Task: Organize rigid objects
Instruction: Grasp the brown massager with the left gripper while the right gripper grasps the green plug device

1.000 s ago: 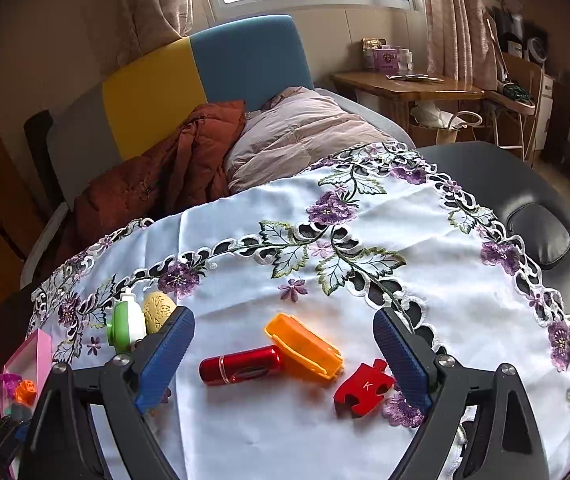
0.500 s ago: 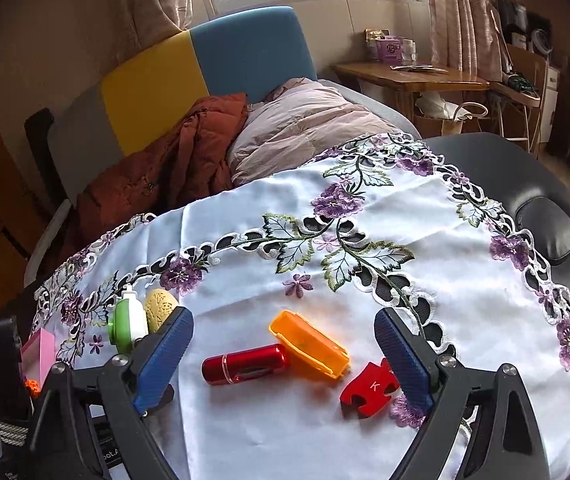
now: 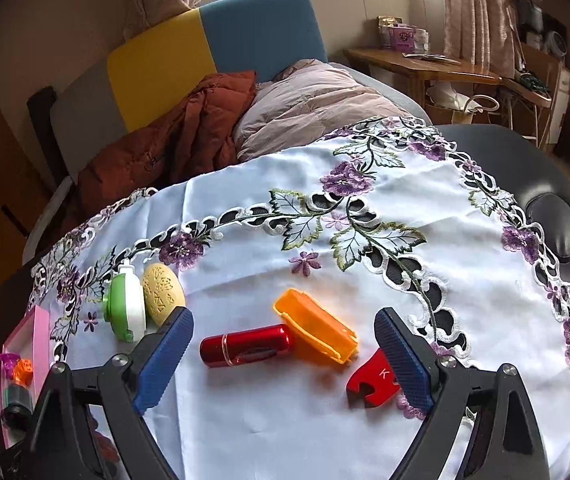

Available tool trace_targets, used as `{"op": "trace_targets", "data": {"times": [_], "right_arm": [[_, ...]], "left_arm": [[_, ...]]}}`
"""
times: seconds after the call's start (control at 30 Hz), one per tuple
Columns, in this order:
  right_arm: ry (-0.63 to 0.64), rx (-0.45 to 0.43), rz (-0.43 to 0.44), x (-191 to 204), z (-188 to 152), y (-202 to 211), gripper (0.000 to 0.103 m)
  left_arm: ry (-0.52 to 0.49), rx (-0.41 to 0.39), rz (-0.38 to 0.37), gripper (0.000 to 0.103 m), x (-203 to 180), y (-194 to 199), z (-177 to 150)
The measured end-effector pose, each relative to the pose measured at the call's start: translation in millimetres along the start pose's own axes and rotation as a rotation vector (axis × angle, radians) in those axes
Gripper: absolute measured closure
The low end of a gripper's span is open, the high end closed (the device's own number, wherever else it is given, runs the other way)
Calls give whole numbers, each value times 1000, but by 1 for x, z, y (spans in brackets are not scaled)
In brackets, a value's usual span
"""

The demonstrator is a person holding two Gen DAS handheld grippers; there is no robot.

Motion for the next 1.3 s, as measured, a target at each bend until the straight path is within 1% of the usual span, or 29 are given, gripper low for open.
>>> {"op": "trace_targets", "data": {"times": [0.2, 0.4, 0.47, 0.6, 0.73, 0.8, 0.87, 0.93, 0.97, 1.0, 1.03, 1.07, 1.1, 1.17, 1.2, 1.3], "right_arm": [[55, 54, 23, 18, -8, -15, 12], [99, 70, -2, 41, 13, -44, 17], [94, 74, 18, 53, 21, -55, 19], [106, 102, 107, 88, 29, -77, 19], [203, 153, 128, 123, 20, -101, 19], [268, 184, 123, 138, 12, -112, 19], [350, 223, 90, 147, 1, -124, 19], [441, 274, 39, 153, -13, -138, 18], [522, 265, -13, 155, -17, -140, 22], [581, 272, -51, 157, -22, -141, 35], [610, 267, -68, 159, -22, -139, 50], [590, 277, -40, 159, -21, -136, 51], [537, 300, 9, 157, -21, -132, 51], [512, 301, 34, 157, -25, -120, 51], [501, 311, 60, 157, -29, -114, 51], [431, 370, 193, 158, -50, -93, 51]], "left_arm": [[28, -43, -14, 40, 18, 33, -13], [66, -75, -29, 40, 35, 55, -17], [83, -79, -32, 40, 41, 59, -17], [124, -78, -36, 40, 55, 63, -20], [152, -80, -39, 40, 65, 67, -21], [163, -77, -41, 40, 69, 68, -23], [174, -73, -42, 40, 73, 68, -25], [185, -69, -41, 40, 76, 69, -26], [191, -69, -41, 40, 78, 69, -27], [195, -70, -42, 40, 80, 70, -27], [199, -73, -41, 40, 81, 71, -28], [203, -77, -40, 40, 83, 73, -28], [207, -81, -39, 40, 84, 74, -29], [213, -87, -40, 40, 86, 77, -30], [216, -91, -38, 40, 87, 78, -30], [221, -101, -38, 40, 90, 83, -32]]}}
Point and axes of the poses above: each gripper's, at about its wrist camera, not at the fingertips, and y roughly against the way its jaws point, x to its left, z to its top, the point moved 7 cm from there along -y, roughly the way its jaws point, and after that the axes turned 14 degrees about z, right-handed, at the moved point
